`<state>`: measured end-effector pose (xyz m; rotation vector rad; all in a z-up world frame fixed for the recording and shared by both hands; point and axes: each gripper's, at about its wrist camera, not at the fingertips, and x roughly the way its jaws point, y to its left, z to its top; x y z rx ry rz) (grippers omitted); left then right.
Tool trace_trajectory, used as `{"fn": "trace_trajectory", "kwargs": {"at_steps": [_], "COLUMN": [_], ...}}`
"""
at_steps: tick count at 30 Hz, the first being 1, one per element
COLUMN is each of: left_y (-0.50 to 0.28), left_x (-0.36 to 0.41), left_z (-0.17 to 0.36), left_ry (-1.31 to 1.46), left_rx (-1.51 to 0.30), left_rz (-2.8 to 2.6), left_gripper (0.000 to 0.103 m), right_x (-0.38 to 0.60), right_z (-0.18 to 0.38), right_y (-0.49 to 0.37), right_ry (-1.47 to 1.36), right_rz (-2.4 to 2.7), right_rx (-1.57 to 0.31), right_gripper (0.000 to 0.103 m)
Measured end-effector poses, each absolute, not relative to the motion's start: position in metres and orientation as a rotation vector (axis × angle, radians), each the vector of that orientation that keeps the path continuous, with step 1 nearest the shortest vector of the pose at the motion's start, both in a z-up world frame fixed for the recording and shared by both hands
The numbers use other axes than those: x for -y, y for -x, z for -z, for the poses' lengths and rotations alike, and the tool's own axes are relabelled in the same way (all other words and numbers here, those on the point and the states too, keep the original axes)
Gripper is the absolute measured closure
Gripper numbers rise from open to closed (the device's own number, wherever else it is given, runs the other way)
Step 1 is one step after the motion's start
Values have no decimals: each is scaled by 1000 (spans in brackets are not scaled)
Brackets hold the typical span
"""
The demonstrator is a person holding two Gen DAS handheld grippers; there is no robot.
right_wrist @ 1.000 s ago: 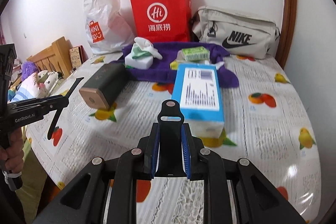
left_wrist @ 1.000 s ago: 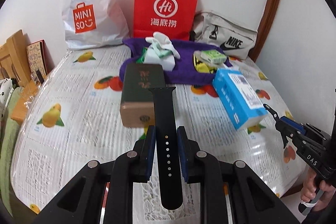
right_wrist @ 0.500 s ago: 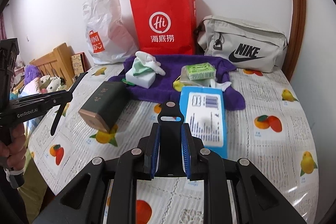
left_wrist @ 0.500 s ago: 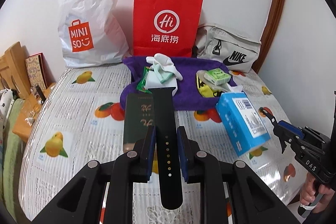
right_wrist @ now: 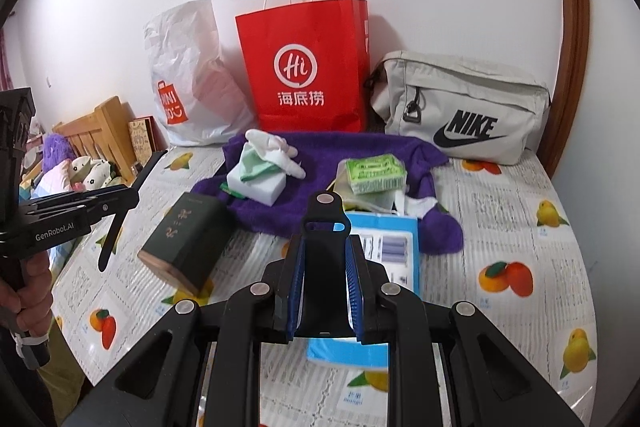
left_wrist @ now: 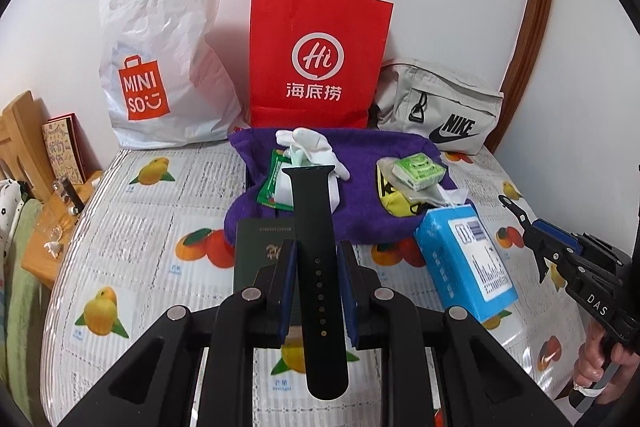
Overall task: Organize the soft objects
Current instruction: 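Carry the black watch strap with both tools over the purple towel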
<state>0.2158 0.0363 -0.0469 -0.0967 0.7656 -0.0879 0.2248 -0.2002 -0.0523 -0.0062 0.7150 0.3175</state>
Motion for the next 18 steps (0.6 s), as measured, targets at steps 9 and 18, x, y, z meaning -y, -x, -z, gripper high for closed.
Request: {"fn": "trace_trajectory", "kwargs": {"at_steps": [9, 18], "left_y": [-242, -269], "left_x": [-43, -48], "left_z": [45, 50], "left_ry": [112, 112], "left_rx": [-767, -781], "left_rz": [84, 82], "left_gripper": [83, 83], "right_x": [198, 194], "right_z": [48, 55], "right_y": [-253, -287], "right_ry": [8, -5], "right_rz": [-314, -322], "right_rx": [-705, -714], "right_gripper": [83, 83]}}
